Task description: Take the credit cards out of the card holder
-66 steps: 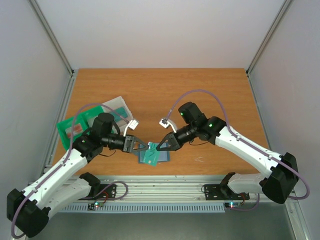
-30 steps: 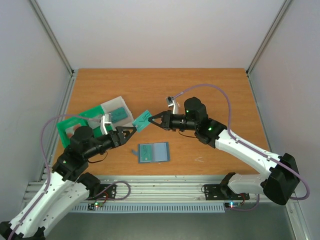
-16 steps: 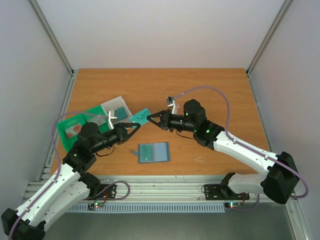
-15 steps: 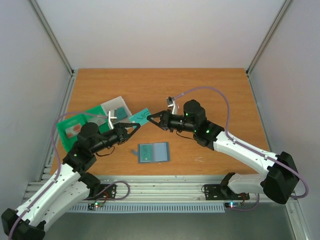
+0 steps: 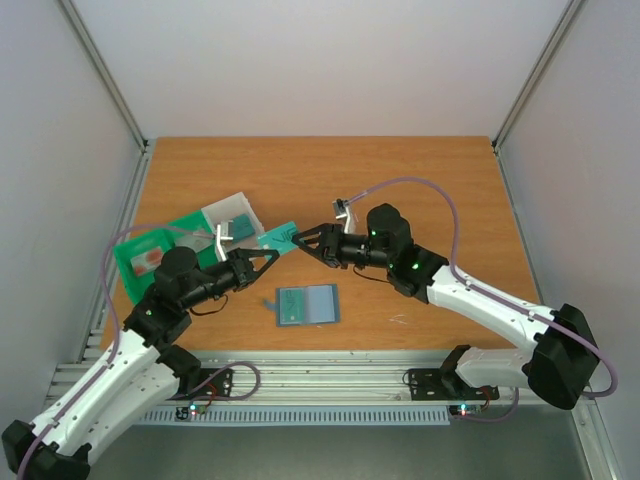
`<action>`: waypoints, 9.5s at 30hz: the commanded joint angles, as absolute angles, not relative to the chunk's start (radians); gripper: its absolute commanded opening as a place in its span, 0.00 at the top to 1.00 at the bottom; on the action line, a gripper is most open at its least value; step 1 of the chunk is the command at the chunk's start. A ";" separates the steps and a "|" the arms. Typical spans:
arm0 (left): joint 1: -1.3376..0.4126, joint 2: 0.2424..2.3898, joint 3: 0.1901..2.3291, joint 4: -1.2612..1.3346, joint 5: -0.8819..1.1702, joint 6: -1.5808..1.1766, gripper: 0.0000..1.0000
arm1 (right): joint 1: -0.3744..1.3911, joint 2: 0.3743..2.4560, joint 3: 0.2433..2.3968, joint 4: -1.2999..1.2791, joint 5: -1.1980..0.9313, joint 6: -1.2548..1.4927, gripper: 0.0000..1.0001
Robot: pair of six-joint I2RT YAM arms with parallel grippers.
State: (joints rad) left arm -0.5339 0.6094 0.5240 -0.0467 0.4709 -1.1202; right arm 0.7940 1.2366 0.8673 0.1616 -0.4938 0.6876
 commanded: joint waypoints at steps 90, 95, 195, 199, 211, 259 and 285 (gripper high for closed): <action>-0.048 1.715 1.166 -0.496 0.331 -0.599 0.90 | 0.798 1.143 0.968 -0.374 -0.364 0.341 0.02; -0.049 1.734 1.178 -0.512 0.330 -0.591 0.85 | 0.798 1.131 0.963 -0.376 -0.348 0.346 0.02; -0.393 1.497 0.451 -0.130 0.652 -0.696 1.00 | 0.861 1.766 0.881 -0.113 -0.446 0.311 0.86; -0.393 1.512 0.452 -0.146 0.635 -0.682 1.00 | 0.860 1.771 0.874 -0.087 -0.464 0.316 0.91; -0.393 1.478 0.458 -0.214 0.583 -0.663 0.94 | 0.818 1.718 0.805 -0.055 -0.449 0.339 0.99; -0.393 1.493 0.476 -0.208 0.567 -0.692 0.95 | 0.780 1.629 0.749 -0.085 -0.393 0.392 0.99; -0.393 1.156 0.541 -0.138 0.690 -0.916 0.48 | 0.769 1.355 0.769 -0.127 -0.447 0.515 0.99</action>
